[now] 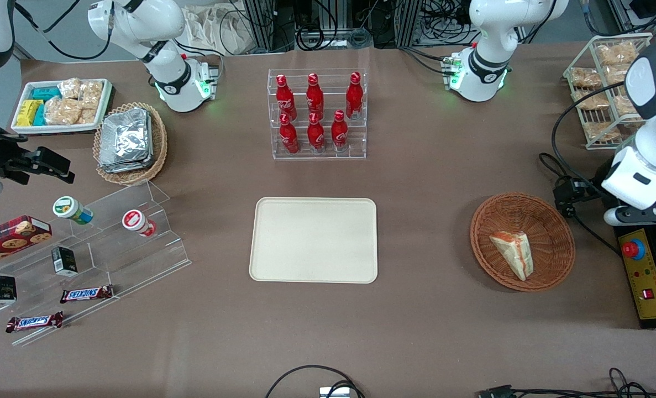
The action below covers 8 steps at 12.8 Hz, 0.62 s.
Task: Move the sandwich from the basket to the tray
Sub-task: 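Lower the open left gripper over the wrapped sandwich in the wicker basket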
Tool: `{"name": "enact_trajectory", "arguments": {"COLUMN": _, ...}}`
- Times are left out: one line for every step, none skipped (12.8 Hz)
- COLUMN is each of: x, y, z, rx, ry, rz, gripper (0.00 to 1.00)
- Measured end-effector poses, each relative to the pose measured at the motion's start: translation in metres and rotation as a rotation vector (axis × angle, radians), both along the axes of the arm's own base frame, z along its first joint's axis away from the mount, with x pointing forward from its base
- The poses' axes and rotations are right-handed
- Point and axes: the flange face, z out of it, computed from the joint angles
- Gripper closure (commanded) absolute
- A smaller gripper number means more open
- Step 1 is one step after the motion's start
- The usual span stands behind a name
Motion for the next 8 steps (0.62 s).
{"name": "enact_trajectory", "arguments": {"x": 0.004, "y": 0.000, "z": 0.000, "rx": -0.002, "ry": 0.004, "rz": 0.002, "gripper": 0.00}}
{"name": "enact_trajectory", "arguments": {"x": 0.007, "y": 0.001, "z": -0.002, "rx": -0.003, "ry": 0.009, "rz": 0.006, "gripper": 0.00}}
{"name": "enact_trajectory", "arguments": {"x": 0.008, "y": 0.001, "z": -0.003, "rx": -0.004, "ry": 0.010, "rz": 0.011, "gripper": 0.00}}
{"name": "enact_trajectory", "arguments": {"x": 0.010, "y": 0.001, "z": -0.004, "rx": -0.004, "ry": 0.014, "rz": 0.014, "gripper": 0.00}}
{"name": "enact_trajectory", "arguments": {"x": 0.011, "y": 0.001, "z": -0.009, "rx": -0.005, "ry": 0.024, "rz": 0.020, "gripper": 0.00}}
{"name": "enact_trajectory", "arguments": {"x": 0.013, "y": 0.002, "z": -0.016, "rx": -0.006, "ry": 0.034, "rz": 0.031, "gripper": 0.00}}
{"name": "enact_trajectory", "arguments": {"x": 0.016, "y": 0.003, "z": -0.024, "rx": -0.007, "ry": 0.044, "rz": 0.051, "gripper": 0.00}}
{"name": "enact_trajectory", "arguments": {"x": 0.019, "y": 0.005, "z": -0.034, "rx": -0.007, "ry": 0.058, "rz": 0.082, "gripper": 0.00}}
